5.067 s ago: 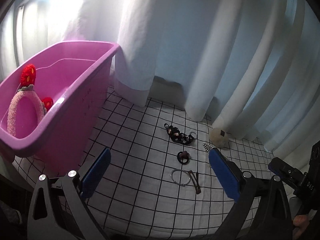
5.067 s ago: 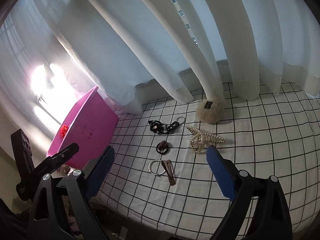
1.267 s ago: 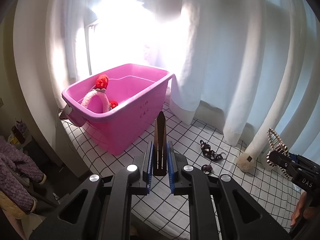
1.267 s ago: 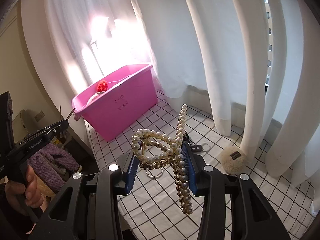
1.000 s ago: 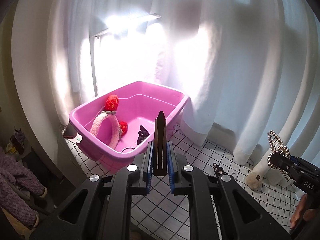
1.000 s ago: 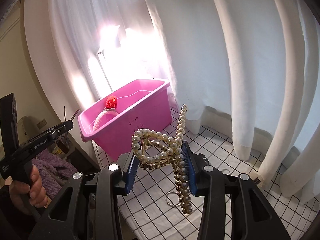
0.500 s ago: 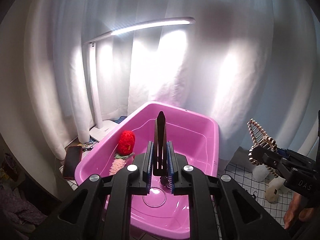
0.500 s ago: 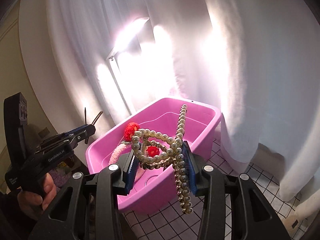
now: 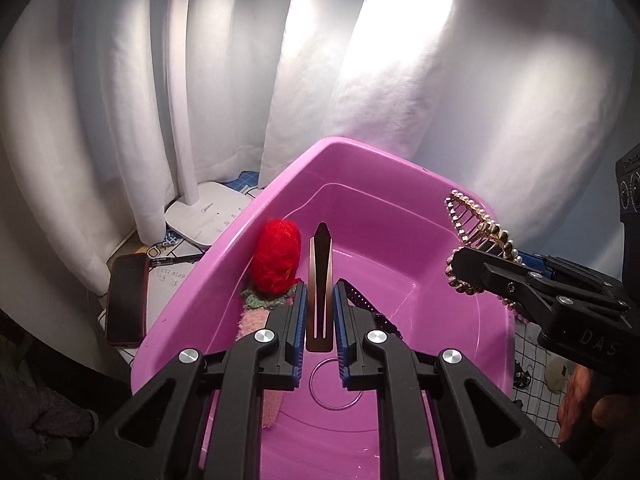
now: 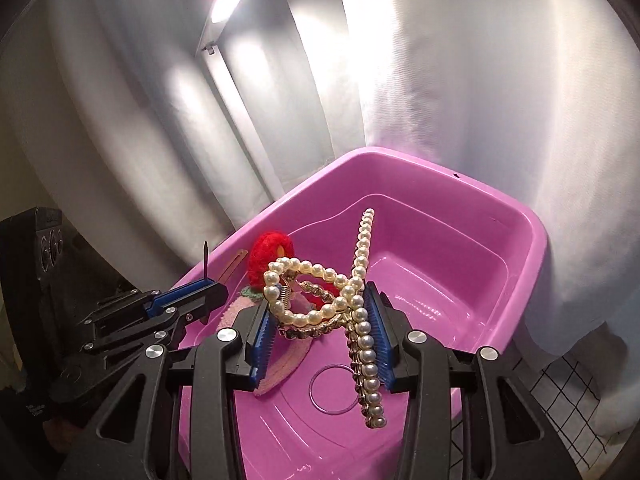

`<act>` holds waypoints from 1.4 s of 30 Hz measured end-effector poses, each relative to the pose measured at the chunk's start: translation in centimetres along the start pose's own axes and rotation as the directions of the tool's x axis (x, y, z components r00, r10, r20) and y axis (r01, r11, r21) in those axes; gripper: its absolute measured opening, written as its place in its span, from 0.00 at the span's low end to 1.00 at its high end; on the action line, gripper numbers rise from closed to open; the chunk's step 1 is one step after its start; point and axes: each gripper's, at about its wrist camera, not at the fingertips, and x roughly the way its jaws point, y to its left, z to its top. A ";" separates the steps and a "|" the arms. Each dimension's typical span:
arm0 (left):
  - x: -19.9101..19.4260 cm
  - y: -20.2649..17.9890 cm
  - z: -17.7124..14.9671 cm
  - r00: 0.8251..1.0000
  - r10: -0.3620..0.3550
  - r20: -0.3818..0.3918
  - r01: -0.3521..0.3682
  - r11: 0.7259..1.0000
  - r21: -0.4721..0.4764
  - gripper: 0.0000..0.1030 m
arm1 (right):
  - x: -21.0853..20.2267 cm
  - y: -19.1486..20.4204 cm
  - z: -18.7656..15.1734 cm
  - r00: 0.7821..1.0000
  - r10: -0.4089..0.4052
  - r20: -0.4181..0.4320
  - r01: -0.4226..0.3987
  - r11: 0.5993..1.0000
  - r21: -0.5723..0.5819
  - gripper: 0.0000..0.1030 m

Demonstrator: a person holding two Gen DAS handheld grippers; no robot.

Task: Organize jewelry
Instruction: 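Carry the brown clip with the left tool while the right tool carries the pearl clip to the tub, then open the left tool releasing the brown clip while the right tool drops the pearl clip into the tub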

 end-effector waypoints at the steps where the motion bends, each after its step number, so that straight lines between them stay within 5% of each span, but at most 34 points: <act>1: 0.5 0.1 -0.1 1.000 -0.001 -0.018 0.001 1.000 0.000 0.13 | 0.9 0.1 0.2 1.000 -0.006 -0.025 0.005 1.000 -0.006 0.39; 11: 4.0 1.2 -0.6 0.983 0.013 -0.182 -0.016 1.000 -0.015 0.13 | 7.0 -1.5 0.4 0.970 -0.040 -0.239 0.052 0.998 0.045 0.39; 25: 4.6 1.9 -1.1 0.974 0.063 -0.218 -0.065 0.998 -0.004 0.16 | 9.5 -1.9 -0.1 0.959 -0.060 -0.278 0.080 0.995 0.064 0.40; 26: 4.6 1.9 -1.2 0.973 0.066 -0.221 -0.068 0.998 -0.002 0.22 | 9.6 -2.0 -0.1 0.958 -0.063 -0.280 0.085 0.994 0.069 0.40; 28: 4.4 1.8 -1.2 0.972 0.082 -0.220 -0.084 0.996 -0.001 0.55 | 9.4 -2.2 0.1 0.962 -0.066 -0.264 0.092 0.992 0.086 0.43; 32: 3.0 1.2 -1.1 0.981 0.103 -0.166 -0.100 0.995 0.031 0.75 | 8.5 -2.1 0.5 0.968 -0.076 -0.240 0.098 0.992 0.081 0.46; 42: 1.7 0.9 -0.9 0.985 0.111 -0.130 -0.107 0.994 0.036 0.77 | 7.1 -1.5 0.5 0.972 -0.075 -0.224 0.094 0.993 0.077 0.46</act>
